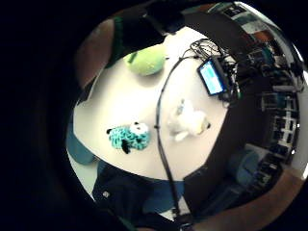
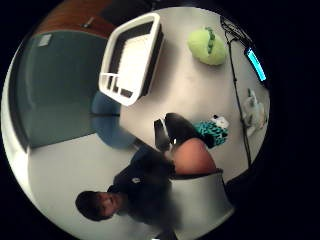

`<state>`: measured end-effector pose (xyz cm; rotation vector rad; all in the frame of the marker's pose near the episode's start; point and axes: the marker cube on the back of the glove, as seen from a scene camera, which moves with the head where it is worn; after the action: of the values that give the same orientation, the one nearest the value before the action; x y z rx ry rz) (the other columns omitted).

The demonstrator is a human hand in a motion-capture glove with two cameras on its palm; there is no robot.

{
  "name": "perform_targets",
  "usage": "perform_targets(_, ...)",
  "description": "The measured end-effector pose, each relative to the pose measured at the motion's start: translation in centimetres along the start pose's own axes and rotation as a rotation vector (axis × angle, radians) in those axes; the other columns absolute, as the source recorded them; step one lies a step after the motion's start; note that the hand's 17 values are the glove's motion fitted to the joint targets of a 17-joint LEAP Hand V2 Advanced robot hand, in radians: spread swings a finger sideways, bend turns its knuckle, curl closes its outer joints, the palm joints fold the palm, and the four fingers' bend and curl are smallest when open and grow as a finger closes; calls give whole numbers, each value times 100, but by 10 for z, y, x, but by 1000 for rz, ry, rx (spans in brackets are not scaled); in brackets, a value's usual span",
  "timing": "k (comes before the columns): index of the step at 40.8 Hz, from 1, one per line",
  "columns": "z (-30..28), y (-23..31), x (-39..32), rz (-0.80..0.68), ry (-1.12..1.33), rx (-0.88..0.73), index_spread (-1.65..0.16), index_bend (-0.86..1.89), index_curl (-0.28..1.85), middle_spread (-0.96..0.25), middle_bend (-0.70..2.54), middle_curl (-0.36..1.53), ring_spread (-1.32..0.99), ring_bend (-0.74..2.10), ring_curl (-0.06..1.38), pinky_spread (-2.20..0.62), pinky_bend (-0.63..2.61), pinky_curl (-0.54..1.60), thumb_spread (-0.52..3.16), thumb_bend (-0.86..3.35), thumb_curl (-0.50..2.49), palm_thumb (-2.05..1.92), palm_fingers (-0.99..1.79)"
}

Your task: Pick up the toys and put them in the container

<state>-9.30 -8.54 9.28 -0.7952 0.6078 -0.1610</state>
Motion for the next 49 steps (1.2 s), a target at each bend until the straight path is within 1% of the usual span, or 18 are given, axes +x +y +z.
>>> perform_targets(4,10,-27,-8,33,29,-26,-28,9,17,-3,9,13,-2,15,9,4,95,34,134,15,22,13,-28)
perform_targets(16,56,-142,47,136,9,-122,-29,10,17,-1,8,13,3,20,13,6,111,39,125,11,26,20,-24)
perform_targets(21,98,-160,48,103,65,-191,-30,11,17,-1,6,12,5,23,15,7,118,40,121,8,28,22,-20)
perform_targets(25,119,-171,48,74,58,-160,-31,14,18,0,6,11,6,29,18,6,123,41,118,8,29,26,-13)
perform_targets(27,123,-175,48,68,51,-119,-32,15,19,0,8,10,6,40,21,4,124,41,119,11,31,33,-1)
perform_targets(28,124,-177,48,63,48,-98,-32,15,19,0,9,10,6,42,21,4,125,41,118,11,31,34,-1)
perform_targets(30,126,-179,49,47,37,-55,-33,19,20,0,13,11,5,55,24,1,122,39,119,16,34,44,16)
perform_targets(32,126,-181,50,30,16,-2,-32,22,21,-2,21,12,-1,70,26,-6,116,36,120,22,37,54,42)
perform_targets(34,126,-181,50,21,-16,54,-31,18,20,-5,28,15,-9,83,29,-16,114,34,120,27,41,63,70)
perform_targets(35,126,-181,49,20,-32,75,-32,20,21,-7,33,16,-13,84,29,-20,110,33,111,28,44,69,77)
perform_targets(38,123,-178,47,19,-59,102,-33,27,25,-10,39,19,-20,91,34,-26,106,34,98,29,49,75,86)
perform_targets(41,113,-171,39,12,-66,103,-37,39,29,-14,51,23,-26,98,38,-30,101,35,87,31,54,81,102)
perform_targets(49,46,-133,-20,-36,-61,180,-43,59,42,-21,73,33,-37,110,48,-36,99,39,57,35,64,86,105)
